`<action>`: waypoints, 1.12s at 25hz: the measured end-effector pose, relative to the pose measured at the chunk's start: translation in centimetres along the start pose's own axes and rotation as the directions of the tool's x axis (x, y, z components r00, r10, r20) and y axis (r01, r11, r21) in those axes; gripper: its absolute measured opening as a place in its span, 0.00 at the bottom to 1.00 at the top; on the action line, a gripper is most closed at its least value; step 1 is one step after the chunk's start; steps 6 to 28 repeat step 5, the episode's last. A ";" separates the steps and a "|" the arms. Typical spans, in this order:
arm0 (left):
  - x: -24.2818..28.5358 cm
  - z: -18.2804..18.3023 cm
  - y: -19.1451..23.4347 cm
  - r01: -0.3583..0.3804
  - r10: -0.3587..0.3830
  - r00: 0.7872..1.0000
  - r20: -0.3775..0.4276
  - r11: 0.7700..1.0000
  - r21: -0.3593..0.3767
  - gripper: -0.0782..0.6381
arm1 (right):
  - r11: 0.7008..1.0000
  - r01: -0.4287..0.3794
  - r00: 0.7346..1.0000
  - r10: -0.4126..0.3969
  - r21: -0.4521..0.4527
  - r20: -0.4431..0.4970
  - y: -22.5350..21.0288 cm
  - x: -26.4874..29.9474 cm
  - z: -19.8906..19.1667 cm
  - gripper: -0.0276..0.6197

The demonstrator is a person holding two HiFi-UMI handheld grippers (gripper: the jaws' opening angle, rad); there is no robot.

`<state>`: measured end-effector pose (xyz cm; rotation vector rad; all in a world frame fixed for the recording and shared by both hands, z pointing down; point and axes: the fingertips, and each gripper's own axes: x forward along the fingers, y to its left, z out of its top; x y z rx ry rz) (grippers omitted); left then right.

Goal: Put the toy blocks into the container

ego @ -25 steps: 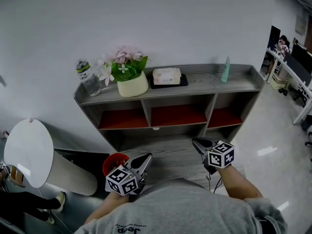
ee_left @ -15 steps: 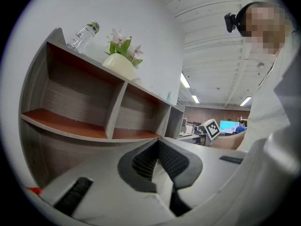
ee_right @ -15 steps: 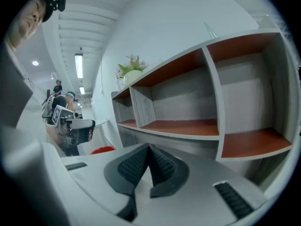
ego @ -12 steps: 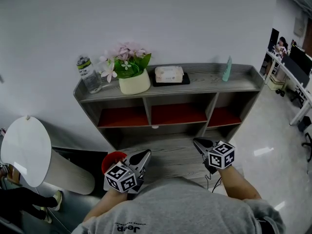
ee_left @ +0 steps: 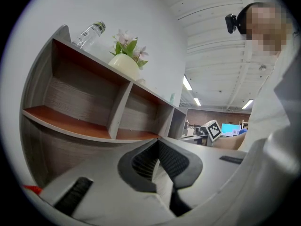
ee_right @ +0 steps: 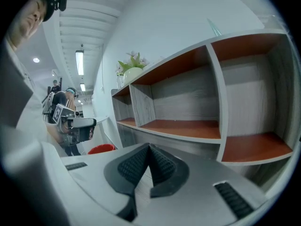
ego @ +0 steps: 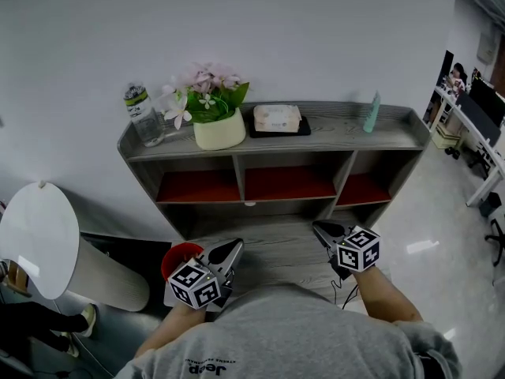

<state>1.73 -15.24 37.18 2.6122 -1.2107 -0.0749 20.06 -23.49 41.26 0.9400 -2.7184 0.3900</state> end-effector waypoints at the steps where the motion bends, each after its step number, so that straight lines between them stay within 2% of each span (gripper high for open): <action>1: 0.0 0.0 0.1 -0.002 0.002 1.000 0.002 1.000 -0.002 0.12 | 1.000 -0.001 1.000 0.001 -0.003 -0.002 0.0 0.1 0.0 0.05; 28: 0.2 0.0 0.7 -0.007 0.007 1.000 0.007 1.000 -0.008 0.12 | 1.000 -0.007 1.000 0.007 -0.014 -0.010 -0.1 0.7 0.1 0.05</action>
